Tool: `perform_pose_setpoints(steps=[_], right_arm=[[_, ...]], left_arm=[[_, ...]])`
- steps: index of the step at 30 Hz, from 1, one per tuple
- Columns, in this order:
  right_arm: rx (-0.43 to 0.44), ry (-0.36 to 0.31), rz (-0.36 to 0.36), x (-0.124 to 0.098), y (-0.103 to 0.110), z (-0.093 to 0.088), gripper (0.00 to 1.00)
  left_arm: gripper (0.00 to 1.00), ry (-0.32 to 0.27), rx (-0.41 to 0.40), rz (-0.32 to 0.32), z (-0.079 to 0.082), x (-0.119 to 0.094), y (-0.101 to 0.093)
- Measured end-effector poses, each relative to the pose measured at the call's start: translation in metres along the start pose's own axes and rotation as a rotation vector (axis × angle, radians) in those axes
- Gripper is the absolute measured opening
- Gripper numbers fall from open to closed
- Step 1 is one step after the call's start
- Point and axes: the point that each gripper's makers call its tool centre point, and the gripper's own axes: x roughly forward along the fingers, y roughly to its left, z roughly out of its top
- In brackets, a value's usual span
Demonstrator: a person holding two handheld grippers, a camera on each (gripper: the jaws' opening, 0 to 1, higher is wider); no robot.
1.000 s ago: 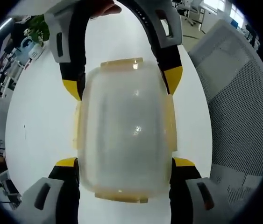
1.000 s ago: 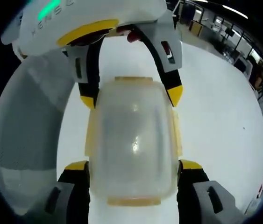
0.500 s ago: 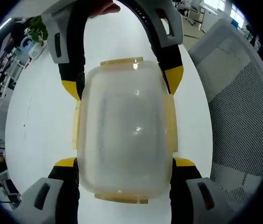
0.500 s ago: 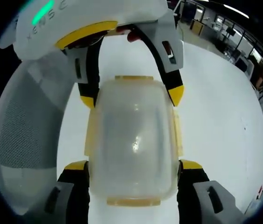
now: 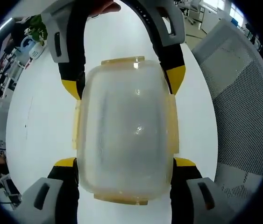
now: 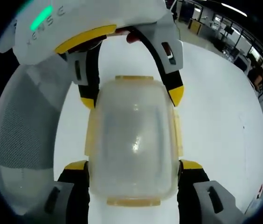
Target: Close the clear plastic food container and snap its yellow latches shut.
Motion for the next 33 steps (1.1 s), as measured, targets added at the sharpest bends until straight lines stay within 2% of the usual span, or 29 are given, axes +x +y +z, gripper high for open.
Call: perform_pose_setpoints(steps=[8, 23, 33], right_arm=[[0.009, -0.006, -0.003, 0.002, -0.015, 0.003, 0.77], [0.0, 0.005, -0.001, 0.0, -0.045, 0.001, 0.77], [-0.002, -0.004, -0.001, 0.0, -0.057, -0.001, 0.77]], left_arm=[[0.82, 0.013, 0.014, 0.022, -0.004, 0.004, 0.015], [0.82, 0.0, 0.002, 0.016, -0.005, 0.009, 0.045], [0.82, 0.008, 0.002, 0.017, -0.004, 0.012, 0.057]])
